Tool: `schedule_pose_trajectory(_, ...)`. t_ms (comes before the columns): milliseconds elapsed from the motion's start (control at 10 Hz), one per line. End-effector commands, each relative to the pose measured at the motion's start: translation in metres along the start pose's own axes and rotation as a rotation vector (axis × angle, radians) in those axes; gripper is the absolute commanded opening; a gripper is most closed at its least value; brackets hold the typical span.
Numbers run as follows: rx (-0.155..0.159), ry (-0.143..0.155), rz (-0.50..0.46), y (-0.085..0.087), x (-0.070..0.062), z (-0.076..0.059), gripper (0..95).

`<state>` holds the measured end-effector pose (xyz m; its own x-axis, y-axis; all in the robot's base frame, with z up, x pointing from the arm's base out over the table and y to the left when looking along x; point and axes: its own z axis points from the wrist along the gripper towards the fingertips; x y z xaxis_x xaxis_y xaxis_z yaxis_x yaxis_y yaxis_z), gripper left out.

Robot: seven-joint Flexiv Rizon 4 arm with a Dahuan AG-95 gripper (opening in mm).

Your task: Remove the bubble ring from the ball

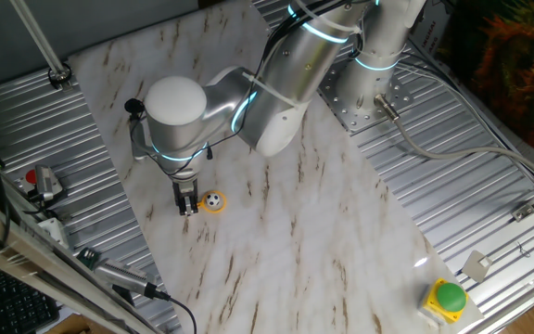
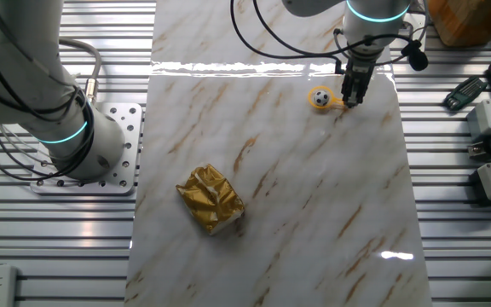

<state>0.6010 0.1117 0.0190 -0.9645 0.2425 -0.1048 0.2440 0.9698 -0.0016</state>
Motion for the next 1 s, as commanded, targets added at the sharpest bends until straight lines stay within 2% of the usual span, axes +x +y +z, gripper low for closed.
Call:
schedule_pose_trajectory(100, 0.001, 0.005, -0.003, 0.0005, 0.0, 0.0003, 0.0)
schedule_pose_trajectory(1000, 0.003, 0.018, -0.004, 0.0005, -0.0006, -0.004, 0.0)
